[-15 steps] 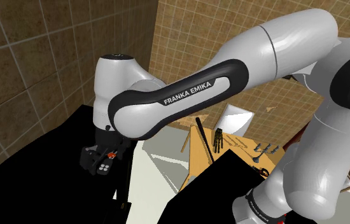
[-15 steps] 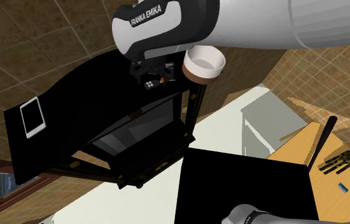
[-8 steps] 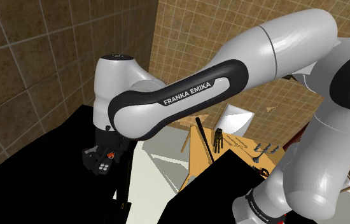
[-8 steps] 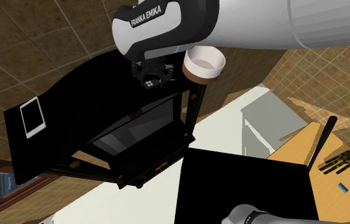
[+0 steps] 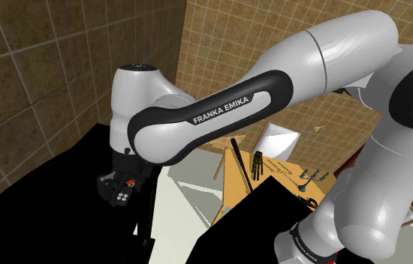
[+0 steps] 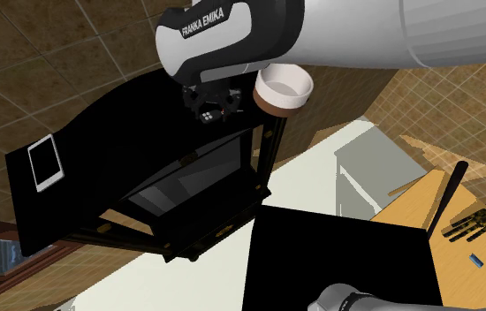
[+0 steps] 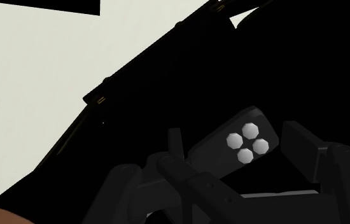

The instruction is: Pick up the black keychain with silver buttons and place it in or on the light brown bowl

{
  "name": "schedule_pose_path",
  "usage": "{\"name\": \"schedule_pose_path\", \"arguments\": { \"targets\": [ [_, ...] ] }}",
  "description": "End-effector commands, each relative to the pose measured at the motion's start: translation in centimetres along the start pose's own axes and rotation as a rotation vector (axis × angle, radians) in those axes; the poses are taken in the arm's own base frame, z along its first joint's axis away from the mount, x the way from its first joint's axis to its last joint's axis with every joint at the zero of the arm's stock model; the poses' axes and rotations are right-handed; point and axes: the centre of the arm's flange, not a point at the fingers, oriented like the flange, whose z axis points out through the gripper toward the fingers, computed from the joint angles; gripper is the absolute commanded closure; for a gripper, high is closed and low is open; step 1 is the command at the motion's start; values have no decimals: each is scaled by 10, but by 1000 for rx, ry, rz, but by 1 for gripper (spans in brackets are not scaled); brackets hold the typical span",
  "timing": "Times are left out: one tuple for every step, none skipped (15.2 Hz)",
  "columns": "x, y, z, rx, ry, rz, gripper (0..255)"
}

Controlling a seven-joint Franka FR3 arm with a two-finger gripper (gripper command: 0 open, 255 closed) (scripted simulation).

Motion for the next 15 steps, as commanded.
{"name": "schedule_pose_path", "arguments": {
  "targets": [
    [-1, -1, -5, 0, 0, 0, 255],
    [-1, -2, -10, 0, 0, 0, 255],
    [-1, -3, -16, 0, 0, 0, 255],
    [-2, -4, -21, 0, 0, 0, 255],
    [-2, -5, -26, 0, 0, 0, 255],
    [-3, -5, -31, 0, 0, 0, 255],
    [-3, -6, -36, 0, 0, 0, 255],
    [-4, -7, -41, 0, 0, 0, 255],
    [-4, -8, -47, 0, 0, 0, 255],
    [-5, -9, -52, 0, 0, 0, 255],
    [-5, -10, -57, 0, 0, 0, 255],
    [-6, -11, -62, 0, 0, 0, 255],
    [-6, -12, -67, 0, 0, 0, 255],
    [-7, -13, -73, 0, 0, 0, 255],
    [-7, -13, -78, 0, 0, 0, 255]
  ]
}}
